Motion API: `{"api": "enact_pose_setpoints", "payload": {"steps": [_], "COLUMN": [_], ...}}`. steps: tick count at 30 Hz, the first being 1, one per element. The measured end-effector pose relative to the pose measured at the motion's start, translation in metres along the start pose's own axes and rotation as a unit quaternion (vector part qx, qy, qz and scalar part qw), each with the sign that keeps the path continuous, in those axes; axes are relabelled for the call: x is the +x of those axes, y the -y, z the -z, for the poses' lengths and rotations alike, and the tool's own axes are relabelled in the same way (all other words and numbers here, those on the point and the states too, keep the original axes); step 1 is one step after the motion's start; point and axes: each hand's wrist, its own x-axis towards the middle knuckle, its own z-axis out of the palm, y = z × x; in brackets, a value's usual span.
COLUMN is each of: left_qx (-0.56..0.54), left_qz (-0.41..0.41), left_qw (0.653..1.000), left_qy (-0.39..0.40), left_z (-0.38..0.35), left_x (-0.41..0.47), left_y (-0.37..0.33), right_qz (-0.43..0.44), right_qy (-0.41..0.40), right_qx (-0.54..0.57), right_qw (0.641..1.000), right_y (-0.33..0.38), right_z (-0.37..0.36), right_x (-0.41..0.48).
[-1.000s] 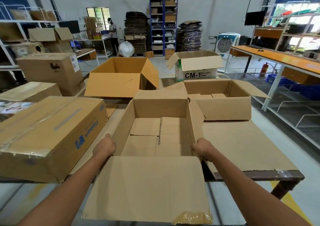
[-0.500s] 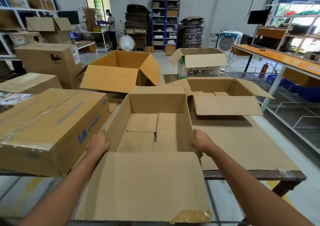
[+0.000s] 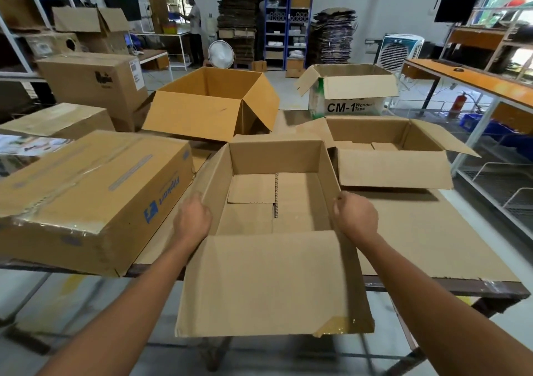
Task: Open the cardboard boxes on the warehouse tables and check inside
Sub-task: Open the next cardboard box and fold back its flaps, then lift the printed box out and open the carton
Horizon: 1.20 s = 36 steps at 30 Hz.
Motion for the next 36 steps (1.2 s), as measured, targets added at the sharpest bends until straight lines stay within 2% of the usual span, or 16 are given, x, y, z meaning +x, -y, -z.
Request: {"api": "enact_pose_setpoints", "payload": {"steps": [4, 8, 12, 17, 20, 26, 32, 36], "left_qx": [0.022, 0.061, 0.106, 0.137, 0.129, 0.007, -0.086, -0.122], "left_qz": [-0.105, -0.159, -0.15, -0.103, -0.106, -0.118, -0.149, -0.123], "left_qw": [0.994, 0.985, 0.983, 0.983, 0.984, 0.993, 0.982, 0.98], "left_qy": [-0.017, 0.018, 0.031, 0.067, 0.061, -0.014, -0.079, -0.103], "left_z": [0.002, -0.004, -0.009, -0.002, 0.008, 0.047, 0.084, 0.107], "left_x": [-0.014, -0.036, -0.05, -0.053, -0.068, -0.124, -0.216, -0.279], "left_y": [-0.004, -0.014, -0.021, -0.027, -0.026, -0.031, -0.036, -0.032], "right_qz": [0.025, 0.122, 0.151, 0.136, 0.152, 0.172, 0.166, 0.169], "right_qy": [0.003, 0.032, 0.036, 0.067, 0.067, 0.032, 0.006, 0.017], "right_qx": [0.044, -0.04, -0.109, -0.114, -0.065, 0.128, 0.305, 0.39], "right_qw": [0.999, 0.991, 0.982, 0.982, 0.984, 0.976, 0.938, 0.905], "right_y": [-0.002, 0.014, 0.025, 0.03, 0.031, 0.035, 0.031, 0.029], "right_z": [-0.007, -0.021, -0.033, -0.022, -0.013, 0.013, 0.028, 0.032], "right_x": [-0.018, -0.036, -0.05, -0.056, -0.073, -0.121, -0.2, -0.253]}}
